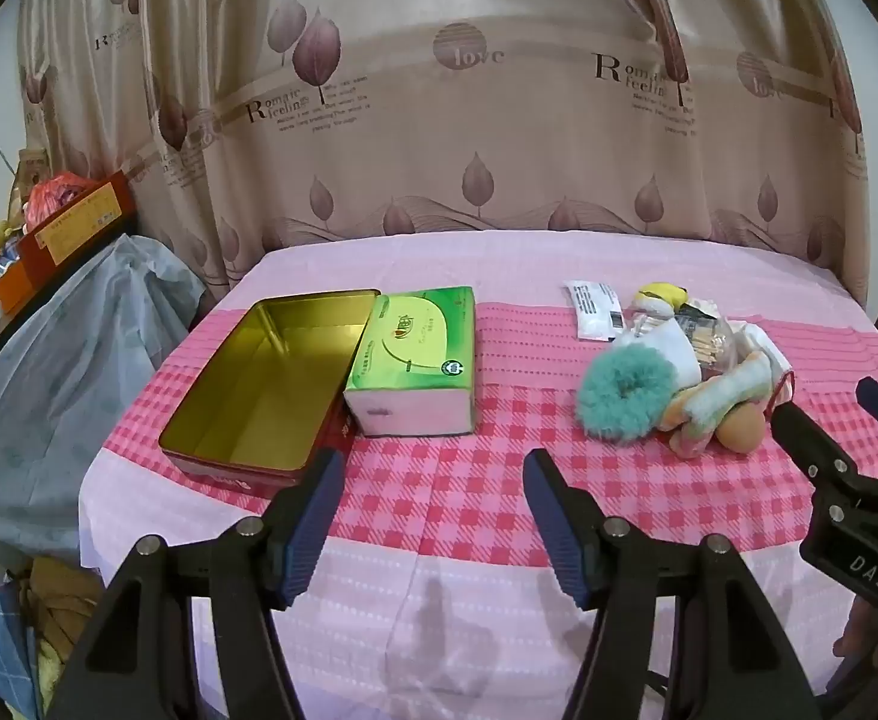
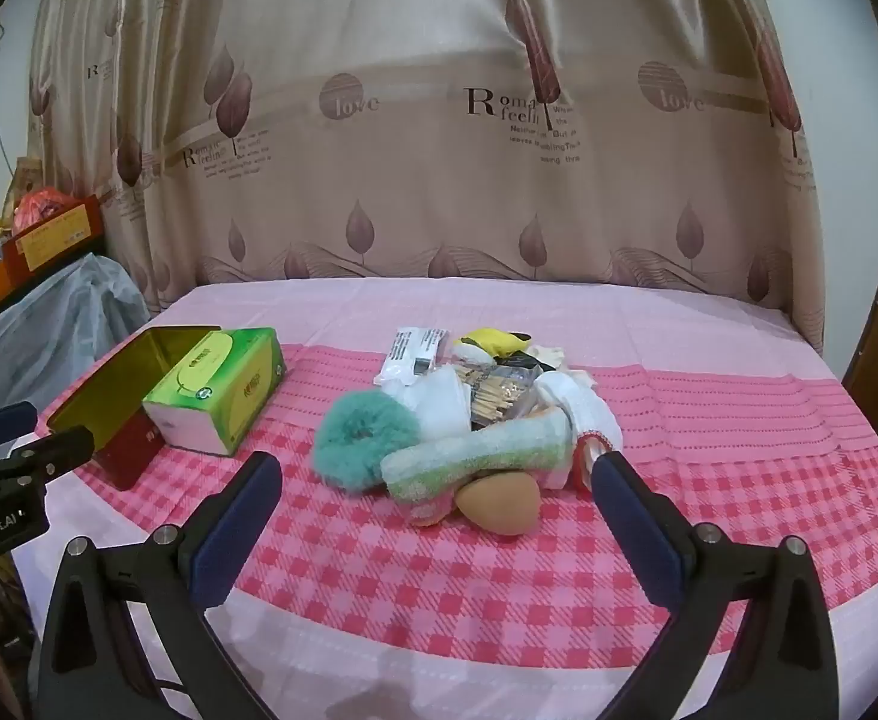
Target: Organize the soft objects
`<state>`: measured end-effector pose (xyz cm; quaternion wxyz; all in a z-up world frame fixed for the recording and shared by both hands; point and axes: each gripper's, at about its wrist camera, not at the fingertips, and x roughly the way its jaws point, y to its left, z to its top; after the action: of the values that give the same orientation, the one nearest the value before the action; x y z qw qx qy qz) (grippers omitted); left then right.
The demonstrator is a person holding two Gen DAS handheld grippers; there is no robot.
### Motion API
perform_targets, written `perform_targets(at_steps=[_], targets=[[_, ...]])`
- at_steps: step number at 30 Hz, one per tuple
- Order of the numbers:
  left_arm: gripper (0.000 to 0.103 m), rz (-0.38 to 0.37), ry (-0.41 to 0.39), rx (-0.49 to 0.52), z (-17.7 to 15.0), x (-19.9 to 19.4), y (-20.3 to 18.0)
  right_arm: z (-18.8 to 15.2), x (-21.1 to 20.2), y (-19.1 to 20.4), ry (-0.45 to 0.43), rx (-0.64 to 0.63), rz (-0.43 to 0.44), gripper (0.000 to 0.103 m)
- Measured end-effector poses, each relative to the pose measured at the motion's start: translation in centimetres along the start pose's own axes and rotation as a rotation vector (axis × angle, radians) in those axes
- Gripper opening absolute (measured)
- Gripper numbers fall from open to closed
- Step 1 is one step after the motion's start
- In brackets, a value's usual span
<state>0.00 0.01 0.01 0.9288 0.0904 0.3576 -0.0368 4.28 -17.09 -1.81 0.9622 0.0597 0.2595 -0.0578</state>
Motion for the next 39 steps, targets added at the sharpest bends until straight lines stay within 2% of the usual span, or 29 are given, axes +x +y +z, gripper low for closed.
perform_targets(at_steps=[19, 28, 34, 39], targets=[[0.063, -0.04, 0.0, -0.006, -0.29, 0.26, -0.16, 0.1, -0.01, -0.15, -0.006, 0.001, -0.001, 0.103], [0.063, -0.076, -0.046, 0.012, -0.39, -0.2, -0.51, 0.11, 0.02, -0.24, -0.006, 0.001, -0.002, 0.103], [0.063, -0.056, -0.091, 0.03, -0.45, -0.57, -0.59, 0.1, 0.02, -0.27, -0.007, 0.002, -0.001, 0.103], [0.063, -0.08, -0.071, 0.04, -0.53, -0.37, -0.79, 0.13, 0.02, -0.28, -0.007, 0.003, -0.003, 0.103]])
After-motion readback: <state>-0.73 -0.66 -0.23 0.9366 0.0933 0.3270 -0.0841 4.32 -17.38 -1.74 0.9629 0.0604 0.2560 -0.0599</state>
